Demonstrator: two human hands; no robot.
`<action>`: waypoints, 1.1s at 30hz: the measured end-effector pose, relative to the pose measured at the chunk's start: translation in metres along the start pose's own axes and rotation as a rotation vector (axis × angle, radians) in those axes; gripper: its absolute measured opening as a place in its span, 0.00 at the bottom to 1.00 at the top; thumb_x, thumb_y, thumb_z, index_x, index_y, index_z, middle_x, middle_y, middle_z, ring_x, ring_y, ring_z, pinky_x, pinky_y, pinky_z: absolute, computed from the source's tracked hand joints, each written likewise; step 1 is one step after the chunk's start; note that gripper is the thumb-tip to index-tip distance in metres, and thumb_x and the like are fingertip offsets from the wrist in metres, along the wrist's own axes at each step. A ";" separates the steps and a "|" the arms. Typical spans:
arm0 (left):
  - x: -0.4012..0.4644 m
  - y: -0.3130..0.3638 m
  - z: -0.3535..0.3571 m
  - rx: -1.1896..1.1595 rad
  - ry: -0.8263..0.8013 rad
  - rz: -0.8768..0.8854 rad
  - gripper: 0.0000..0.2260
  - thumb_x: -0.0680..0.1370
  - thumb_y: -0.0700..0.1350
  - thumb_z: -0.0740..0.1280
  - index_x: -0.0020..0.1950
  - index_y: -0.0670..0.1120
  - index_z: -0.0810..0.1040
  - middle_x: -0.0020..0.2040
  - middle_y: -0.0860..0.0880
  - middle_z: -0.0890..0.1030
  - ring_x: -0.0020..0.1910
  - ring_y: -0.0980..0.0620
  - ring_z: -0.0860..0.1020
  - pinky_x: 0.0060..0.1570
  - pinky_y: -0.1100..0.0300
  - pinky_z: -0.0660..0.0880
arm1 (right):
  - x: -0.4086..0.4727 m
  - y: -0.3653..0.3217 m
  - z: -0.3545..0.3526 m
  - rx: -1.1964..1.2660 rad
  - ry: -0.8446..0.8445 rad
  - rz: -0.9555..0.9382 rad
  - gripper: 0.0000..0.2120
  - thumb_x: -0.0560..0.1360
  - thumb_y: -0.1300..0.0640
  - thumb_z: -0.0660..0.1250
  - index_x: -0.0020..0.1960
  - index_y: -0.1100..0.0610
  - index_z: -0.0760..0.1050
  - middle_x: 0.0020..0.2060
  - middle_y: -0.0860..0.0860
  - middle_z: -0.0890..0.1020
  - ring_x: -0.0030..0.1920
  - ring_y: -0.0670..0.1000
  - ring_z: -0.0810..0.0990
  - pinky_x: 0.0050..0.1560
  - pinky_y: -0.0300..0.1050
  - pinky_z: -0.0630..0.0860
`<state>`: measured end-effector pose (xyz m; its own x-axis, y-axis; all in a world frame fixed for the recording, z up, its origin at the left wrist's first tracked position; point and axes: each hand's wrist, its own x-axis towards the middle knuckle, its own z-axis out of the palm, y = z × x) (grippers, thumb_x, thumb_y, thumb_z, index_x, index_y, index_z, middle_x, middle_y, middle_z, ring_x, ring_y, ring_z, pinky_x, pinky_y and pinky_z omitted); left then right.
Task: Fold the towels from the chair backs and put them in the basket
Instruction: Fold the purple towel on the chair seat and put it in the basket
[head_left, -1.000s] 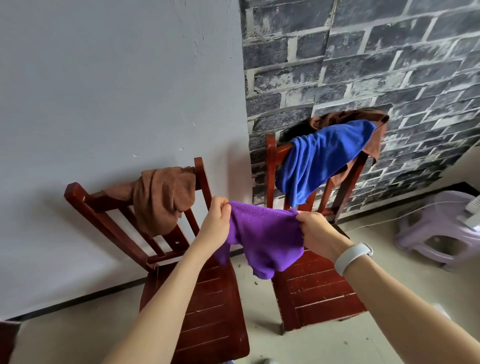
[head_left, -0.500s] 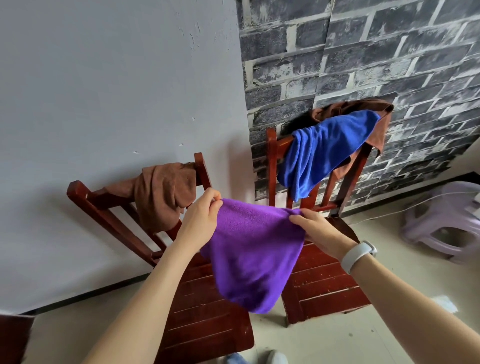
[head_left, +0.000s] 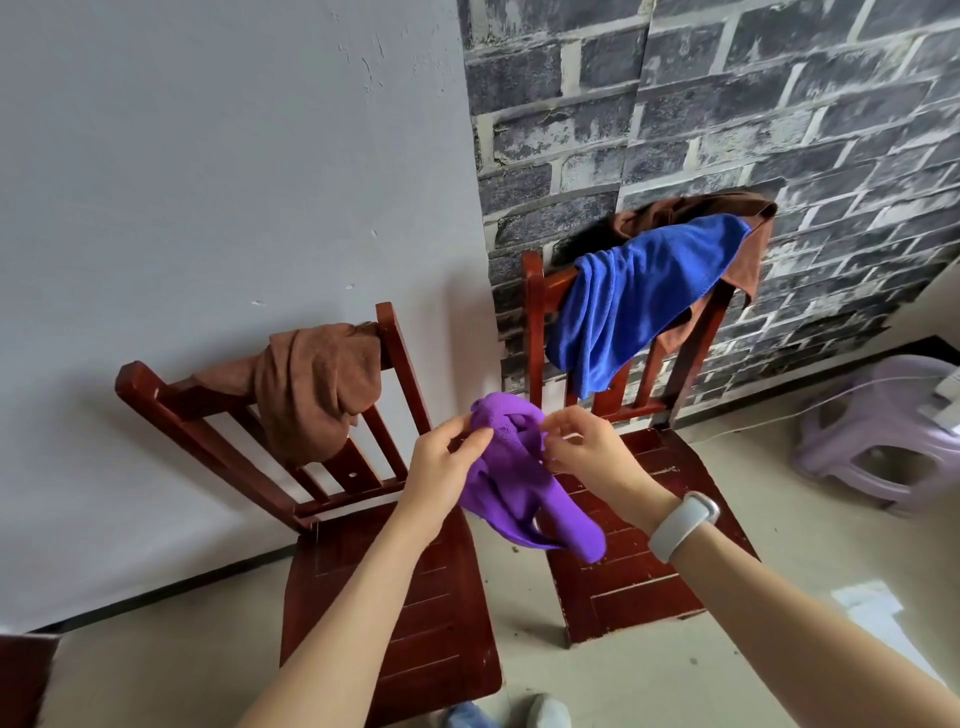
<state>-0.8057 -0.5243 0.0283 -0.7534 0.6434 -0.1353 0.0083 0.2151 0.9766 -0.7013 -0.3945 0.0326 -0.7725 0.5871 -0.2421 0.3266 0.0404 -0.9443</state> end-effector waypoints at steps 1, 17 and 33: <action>0.000 0.001 0.000 -0.076 -0.010 -0.055 0.08 0.76 0.41 0.64 0.50 0.53 0.79 0.49 0.50 0.83 0.51 0.51 0.80 0.52 0.62 0.75 | -0.001 0.005 -0.001 -0.067 -0.001 0.008 0.04 0.75 0.66 0.62 0.47 0.64 0.75 0.38 0.55 0.77 0.39 0.53 0.77 0.47 0.49 0.78; 0.007 -0.021 -0.079 0.267 0.121 -0.065 0.14 0.73 0.35 0.68 0.57 0.46 0.78 0.51 0.51 0.80 0.51 0.55 0.77 0.49 0.66 0.70 | 0.029 0.039 -0.044 0.160 0.426 0.001 0.06 0.76 0.60 0.61 0.42 0.56 0.76 0.35 0.51 0.78 0.35 0.47 0.74 0.38 0.41 0.71; -0.012 -0.076 -0.131 -0.145 0.257 -0.484 0.14 0.73 0.32 0.67 0.55 0.45 0.76 0.45 0.45 0.76 0.45 0.46 0.78 0.40 0.54 0.76 | 0.039 0.080 -0.044 0.146 0.444 0.066 0.05 0.77 0.62 0.58 0.50 0.56 0.71 0.43 0.56 0.77 0.44 0.54 0.76 0.47 0.52 0.76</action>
<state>-0.8831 -0.6443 -0.0223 -0.7846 0.2933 -0.5463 -0.4548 0.3266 0.8285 -0.6815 -0.3331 -0.0421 -0.4347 0.8749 -0.2136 0.2628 -0.1037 -0.9593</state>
